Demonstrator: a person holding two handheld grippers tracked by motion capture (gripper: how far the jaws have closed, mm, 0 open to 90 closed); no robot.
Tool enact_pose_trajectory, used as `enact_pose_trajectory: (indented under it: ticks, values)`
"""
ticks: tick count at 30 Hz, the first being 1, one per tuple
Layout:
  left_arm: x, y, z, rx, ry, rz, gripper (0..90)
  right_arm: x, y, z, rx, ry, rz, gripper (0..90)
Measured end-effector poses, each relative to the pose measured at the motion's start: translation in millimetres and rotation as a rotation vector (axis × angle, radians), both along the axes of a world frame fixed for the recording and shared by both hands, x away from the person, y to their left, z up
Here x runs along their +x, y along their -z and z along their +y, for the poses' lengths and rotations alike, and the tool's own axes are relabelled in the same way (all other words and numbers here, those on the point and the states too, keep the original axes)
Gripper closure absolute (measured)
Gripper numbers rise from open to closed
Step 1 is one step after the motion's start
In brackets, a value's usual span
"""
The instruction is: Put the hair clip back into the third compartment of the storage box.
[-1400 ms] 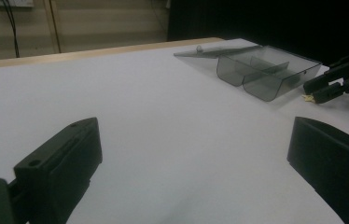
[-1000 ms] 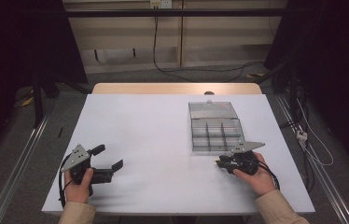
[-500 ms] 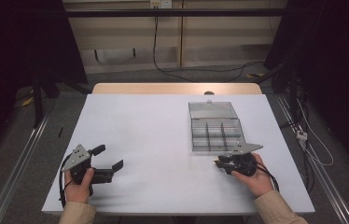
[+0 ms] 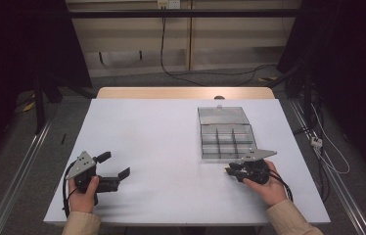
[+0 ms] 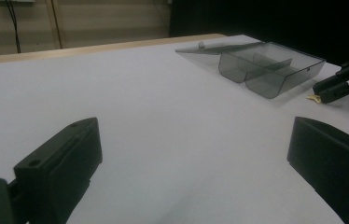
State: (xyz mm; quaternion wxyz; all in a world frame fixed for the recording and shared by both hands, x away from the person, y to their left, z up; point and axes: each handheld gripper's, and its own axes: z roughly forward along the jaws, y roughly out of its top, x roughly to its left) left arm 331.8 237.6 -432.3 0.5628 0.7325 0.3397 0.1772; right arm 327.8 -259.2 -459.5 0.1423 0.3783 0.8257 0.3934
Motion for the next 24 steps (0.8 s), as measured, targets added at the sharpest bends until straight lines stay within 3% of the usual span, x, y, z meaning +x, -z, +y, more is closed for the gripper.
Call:
enact_pose_trajectory:
  ticks: [9, 24]
  values:
    - [-0.5, 0.1, -1.7, 0.002, 0.004, 0.004, 2.8, -3.1, -11.6, -6.5, 0.081, 0.028, -0.009, 73.7]
    - [-1.0, 0.2, -1.0, 0.001, 0.000, 0.003, 2.8, -6.4, -27.2, -9.6, 0.071, 0.013, -0.017, 73.7]
